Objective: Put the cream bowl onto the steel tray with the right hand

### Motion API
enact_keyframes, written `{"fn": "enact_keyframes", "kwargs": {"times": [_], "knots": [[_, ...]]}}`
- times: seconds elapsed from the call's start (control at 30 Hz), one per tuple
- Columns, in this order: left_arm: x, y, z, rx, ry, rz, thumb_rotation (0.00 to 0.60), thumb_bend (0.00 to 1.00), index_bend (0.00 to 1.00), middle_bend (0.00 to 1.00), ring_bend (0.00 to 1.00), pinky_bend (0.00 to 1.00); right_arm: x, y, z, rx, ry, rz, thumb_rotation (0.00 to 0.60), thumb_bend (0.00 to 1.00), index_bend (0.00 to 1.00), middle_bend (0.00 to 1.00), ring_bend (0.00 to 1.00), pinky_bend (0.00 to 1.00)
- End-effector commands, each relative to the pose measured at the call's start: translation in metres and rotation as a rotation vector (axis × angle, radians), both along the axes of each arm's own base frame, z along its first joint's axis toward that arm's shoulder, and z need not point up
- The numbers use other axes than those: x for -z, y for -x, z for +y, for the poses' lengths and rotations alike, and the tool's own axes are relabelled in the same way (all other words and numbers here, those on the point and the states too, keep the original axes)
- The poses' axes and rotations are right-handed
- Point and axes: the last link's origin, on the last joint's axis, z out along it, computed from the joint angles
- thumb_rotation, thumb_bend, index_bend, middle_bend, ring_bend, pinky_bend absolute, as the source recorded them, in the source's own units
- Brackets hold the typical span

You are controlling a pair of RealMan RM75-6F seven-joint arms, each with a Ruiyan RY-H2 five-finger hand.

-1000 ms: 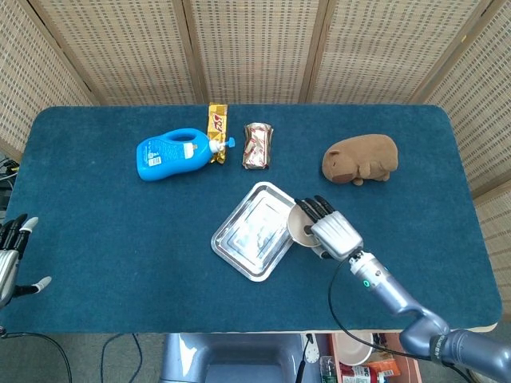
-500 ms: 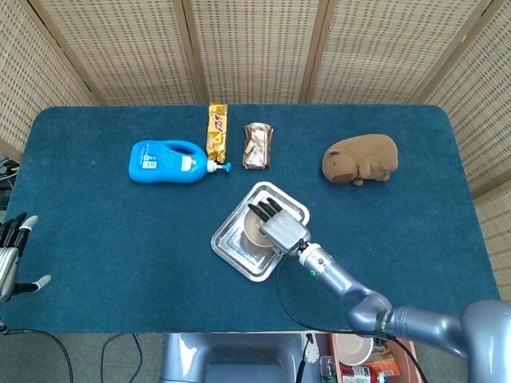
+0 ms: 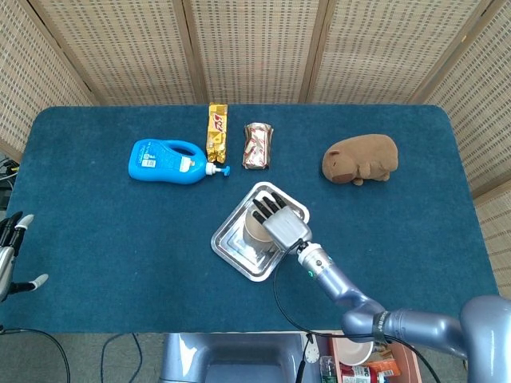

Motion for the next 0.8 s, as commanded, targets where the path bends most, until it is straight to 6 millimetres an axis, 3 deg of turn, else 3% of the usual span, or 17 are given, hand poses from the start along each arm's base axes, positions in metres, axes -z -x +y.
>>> {"fn": "enact_keyframes", "kwargs": {"times": [0.03,0.13,0.17,0.23,0.3,0.47,0.63,0.8], "knots": [[-0.002,0.0,-0.001,0.004,-0.005,-0.004,0.6,0.0,0.0,0.0,0.0,0.0,-0.034,0.015,0.008,0.013,0.071,-0.024,0.6,0.37,0.0,0.0,0.0,0.0],[-0.003,-0.002,-0.003,0.014,-0.005,-0.009,0.6,0.0,0.0,0.0,0.0,0.0,-0.065,0.04,0.019,0.064,0.151,-0.08,0.6,0.32,0.0,0.0,0.0,0.0],[-0.003,-0.003,-0.004,0.018,-0.006,-0.01,0.6,0.0,0.0,0.0,0.0,0.0,-0.074,0.051,0.024,0.076,0.184,-0.095,0.6,0.26,0.0,0.0,0.0,0.0],[-0.003,-0.004,-0.006,0.026,-0.005,-0.01,0.6,0.0,0.0,0.0,0.0,0.0,-0.087,0.071,0.033,0.09,0.233,-0.121,0.6,0.06,0.0,0.0,0.0,0.0],[-0.002,-0.004,-0.009,0.034,0.001,-0.012,0.6,0.0,0.0,0.0,0.0,0.0,-0.103,0.1,0.043,0.12,0.283,-0.149,0.6,0.0,0.0,0.0,0.0,0.0],[-0.002,-0.007,-0.013,0.067,-0.002,-0.014,0.6,0.0,0.0,0.0,0.0,0.0,-0.131,0.165,0.078,0.238,0.344,-0.234,0.6,0.0,0.0,0.0,0.0,0.0],[-0.001,-0.009,-0.018,0.119,-0.029,-0.023,0.6,0.0,0.0,0.0,0.0,0.0,-0.142,0.194,0.117,0.292,0.385,-0.308,0.6,0.0,0.0,0.0,0.0,0.0],[-0.002,-0.01,-0.022,0.138,-0.033,-0.03,0.6,0.0,0.0,0.0,0.0,0.0,-0.149,0.205,0.136,0.29,0.427,-0.364,0.6,0.0,0.0,0.0,0.0,0.0]]}}
